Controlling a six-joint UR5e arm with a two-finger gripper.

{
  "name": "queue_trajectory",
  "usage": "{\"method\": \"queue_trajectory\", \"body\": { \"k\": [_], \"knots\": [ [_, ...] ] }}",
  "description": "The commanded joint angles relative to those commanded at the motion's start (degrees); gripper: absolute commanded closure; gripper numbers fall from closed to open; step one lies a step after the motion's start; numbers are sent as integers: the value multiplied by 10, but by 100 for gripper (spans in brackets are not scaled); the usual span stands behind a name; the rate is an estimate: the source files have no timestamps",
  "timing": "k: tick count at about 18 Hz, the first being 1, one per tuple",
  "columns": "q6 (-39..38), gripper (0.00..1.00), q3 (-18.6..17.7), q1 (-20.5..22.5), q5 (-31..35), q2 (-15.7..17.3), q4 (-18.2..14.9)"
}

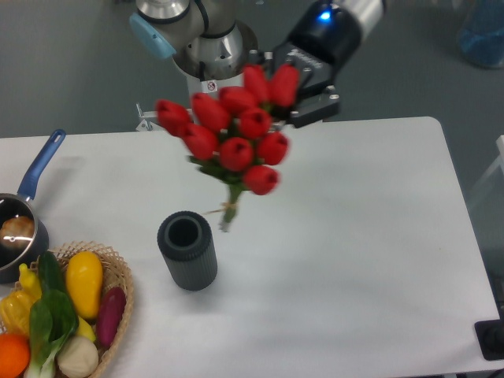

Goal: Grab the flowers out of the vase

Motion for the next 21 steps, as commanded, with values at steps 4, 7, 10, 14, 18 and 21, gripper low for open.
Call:
{"method": "queue_trajectory", "body": {
  "k": [4, 7, 10, 14, 18, 21],
  "knots": [
    [-5, 100, -4, 1, 199, -12, -4],
    [-4, 100, -4, 2, 320, -25, -7],
    [-2, 100, 4, 4, 353, -53, -5],
    [-4, 100, 19, -24, 471, -98, -8],
    [3, 100, 65, -75, 587, -130, -97],
    [22, 100, 80, -87, 622, -147, -124]
  ]
}}
